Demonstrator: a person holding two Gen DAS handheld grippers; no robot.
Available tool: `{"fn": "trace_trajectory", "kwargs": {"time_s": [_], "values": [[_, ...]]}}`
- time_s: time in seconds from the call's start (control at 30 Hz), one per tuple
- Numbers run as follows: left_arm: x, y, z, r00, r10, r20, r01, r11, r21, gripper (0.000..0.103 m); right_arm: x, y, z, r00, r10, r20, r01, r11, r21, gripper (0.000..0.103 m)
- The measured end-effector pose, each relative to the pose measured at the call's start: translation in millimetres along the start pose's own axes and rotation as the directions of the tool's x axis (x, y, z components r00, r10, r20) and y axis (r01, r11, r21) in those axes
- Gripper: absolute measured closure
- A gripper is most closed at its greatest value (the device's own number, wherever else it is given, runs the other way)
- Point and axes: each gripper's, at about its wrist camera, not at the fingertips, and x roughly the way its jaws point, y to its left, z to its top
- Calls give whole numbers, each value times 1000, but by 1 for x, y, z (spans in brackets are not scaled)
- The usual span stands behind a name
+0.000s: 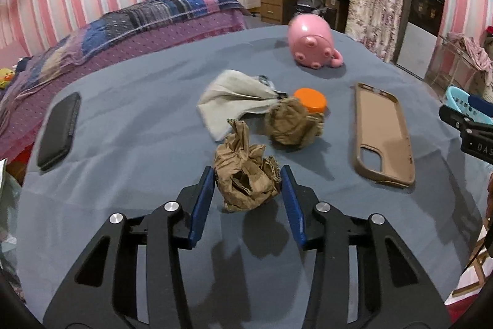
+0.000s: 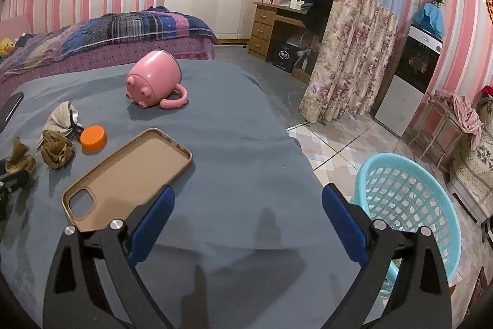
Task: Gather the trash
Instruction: 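Grasp the crumpled brown paper bag with the left tool, then grasp the brown crumpled paper ball with the right tool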
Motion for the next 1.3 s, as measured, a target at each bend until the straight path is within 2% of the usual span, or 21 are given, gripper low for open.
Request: {"fn": "trace_trajectory", "kwargs": {"time_s": [0.37,0.7,0.83,1.0,1.3], "values": [[-9,74,-1,989,146,17,-145,986,-78,60,-6,24,-3,1000,20,15,-19,998,-61,8],[-14,111,0,985,169,26,-165,979,-124,60,-15,43,-1,998,67,19,-66,996,-61,8],[-19,125,2,980,194,38,-188,973,-134,60,-9,59,1,997,72,-11,-73,991,-109,9],[-18,142,-1,979,204,31,-196,967,-166,60,-13,84,6,990,139,-20,-140,981,-137,9],[-18,176,-14,974,226,11,-218,951,-220,60,-5,146,13,961,267,-73,-276,942,-192,9]]}}
